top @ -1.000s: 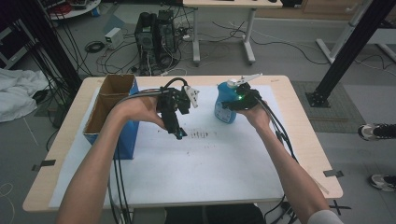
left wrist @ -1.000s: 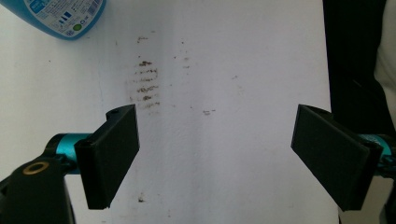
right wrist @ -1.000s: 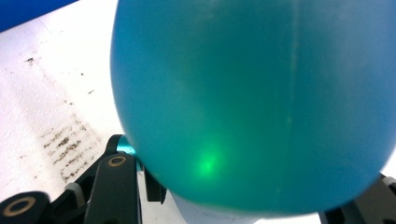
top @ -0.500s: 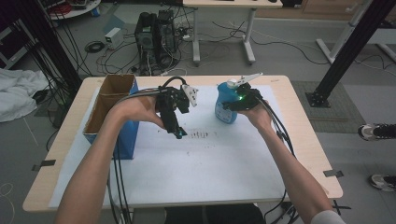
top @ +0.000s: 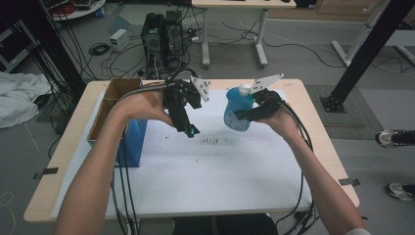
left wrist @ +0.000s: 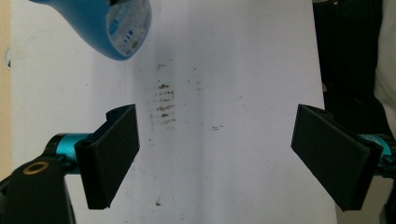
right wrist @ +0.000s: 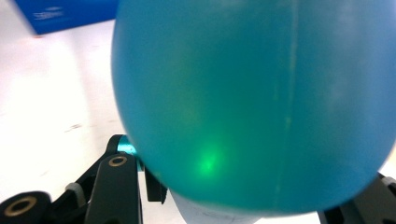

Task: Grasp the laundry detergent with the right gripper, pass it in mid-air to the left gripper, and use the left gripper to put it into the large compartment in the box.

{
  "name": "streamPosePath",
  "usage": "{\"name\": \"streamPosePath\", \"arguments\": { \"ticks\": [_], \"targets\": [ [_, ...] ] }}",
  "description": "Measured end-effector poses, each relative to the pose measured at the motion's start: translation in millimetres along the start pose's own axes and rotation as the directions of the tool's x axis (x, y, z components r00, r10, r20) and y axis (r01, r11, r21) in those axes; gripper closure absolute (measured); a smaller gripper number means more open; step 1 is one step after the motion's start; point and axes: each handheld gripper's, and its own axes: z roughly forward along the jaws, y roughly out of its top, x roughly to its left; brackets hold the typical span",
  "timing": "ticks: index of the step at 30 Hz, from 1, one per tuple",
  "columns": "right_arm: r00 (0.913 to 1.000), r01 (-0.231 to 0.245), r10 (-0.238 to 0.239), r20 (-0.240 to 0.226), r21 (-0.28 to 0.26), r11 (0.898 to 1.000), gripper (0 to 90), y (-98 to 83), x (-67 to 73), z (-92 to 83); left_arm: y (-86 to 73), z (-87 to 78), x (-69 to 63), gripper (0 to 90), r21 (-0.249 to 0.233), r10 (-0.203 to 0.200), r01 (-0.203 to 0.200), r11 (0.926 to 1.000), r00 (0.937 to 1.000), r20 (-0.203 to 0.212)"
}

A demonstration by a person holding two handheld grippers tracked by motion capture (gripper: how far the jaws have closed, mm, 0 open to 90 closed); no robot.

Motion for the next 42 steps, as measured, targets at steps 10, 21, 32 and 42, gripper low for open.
{"name": "streamPosePath", "arguments": {
  "ticks": [10, 21, 32, 42],
  "targets": [
    [0.975, 0.088, -0.088, -0.204, -0.01, 0.996, 45.4, 10.7, 39.9, -16.2, 14.8, -11.3, -2.4, 15.3, -0.014, -0.014, 0.014, 0.9998, 0.9999, -0.007],
    [0.9496, 0.17, -0.162, -0.269, 0.008, 0.985, 45.4, 14.5, 64.3, -3.5, 28.6, 3.7, 1.8, 15.3, 0.0, -0.057, 0.057, 0.9984, 0.9983, 0.009],
    [0.9355, 0.178, -0.172, -0.309, -0.009, 0.984, 45.4, 15.6, 70.6, 6.4, 40.0, 28.8, 6.6, 15.4, -0.013, -0.071, 0.072, 0.9973, 0.9969, 0.032],
    [0.9345, 0.17, -0.165, -0.316, -0.01, 0.985, 45.4, 15.7, 71.8, 10.6, 46.3, 41.5, 5.9, 15.4, -0.013, -0.069, 0.07, 0.9975, 0.9967, 0.043]
  ]
}}
